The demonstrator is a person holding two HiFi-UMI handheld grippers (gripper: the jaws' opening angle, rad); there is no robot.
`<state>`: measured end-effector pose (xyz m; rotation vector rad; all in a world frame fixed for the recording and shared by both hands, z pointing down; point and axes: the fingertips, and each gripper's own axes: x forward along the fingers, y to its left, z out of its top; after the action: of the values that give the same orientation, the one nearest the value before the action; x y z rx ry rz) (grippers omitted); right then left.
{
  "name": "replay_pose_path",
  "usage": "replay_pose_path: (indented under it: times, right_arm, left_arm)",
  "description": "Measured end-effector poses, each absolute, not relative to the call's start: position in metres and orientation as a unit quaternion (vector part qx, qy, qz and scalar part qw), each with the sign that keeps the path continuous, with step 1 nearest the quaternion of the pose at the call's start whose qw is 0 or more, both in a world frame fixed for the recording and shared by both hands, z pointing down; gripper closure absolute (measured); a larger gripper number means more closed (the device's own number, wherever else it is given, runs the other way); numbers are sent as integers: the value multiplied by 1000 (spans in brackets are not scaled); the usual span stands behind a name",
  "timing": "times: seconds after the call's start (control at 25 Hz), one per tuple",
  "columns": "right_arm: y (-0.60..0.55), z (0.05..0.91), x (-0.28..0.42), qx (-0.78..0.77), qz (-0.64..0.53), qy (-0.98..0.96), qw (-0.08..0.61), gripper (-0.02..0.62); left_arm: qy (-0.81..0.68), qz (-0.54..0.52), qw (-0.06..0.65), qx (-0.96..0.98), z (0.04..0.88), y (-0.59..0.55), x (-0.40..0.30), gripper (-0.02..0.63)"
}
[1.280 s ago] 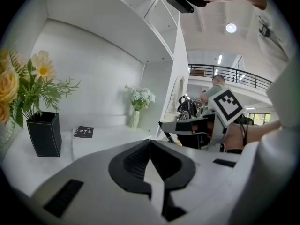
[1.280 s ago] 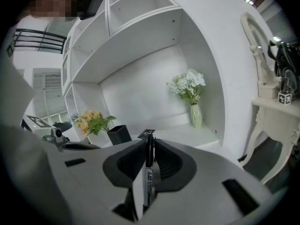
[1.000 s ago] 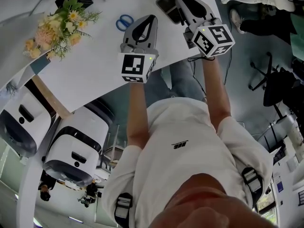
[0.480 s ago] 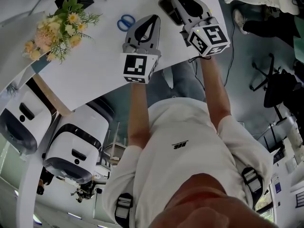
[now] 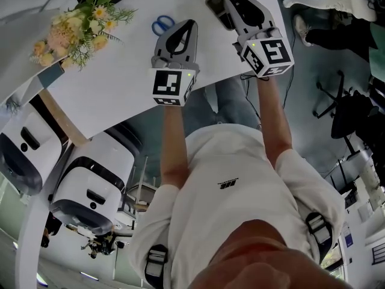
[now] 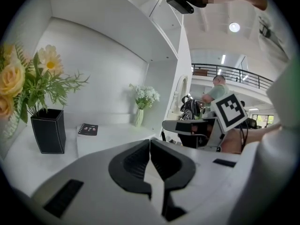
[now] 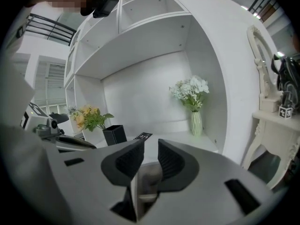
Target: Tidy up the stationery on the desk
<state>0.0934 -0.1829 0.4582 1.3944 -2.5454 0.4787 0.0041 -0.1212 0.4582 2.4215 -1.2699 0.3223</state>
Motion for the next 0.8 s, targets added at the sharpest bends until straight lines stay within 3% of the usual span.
replay_pose_path:
  times: [0.48,0.8]
  right_arm:
    - [-153,446,47,433,155,-882,107,528]
    - [-132,457,-3,371,145,-905,150,528]
  left_arm:
    - [-497,107,193,839,454,-99,-43,606]
    - [-532,108,202,815,465,-84,-75,606]
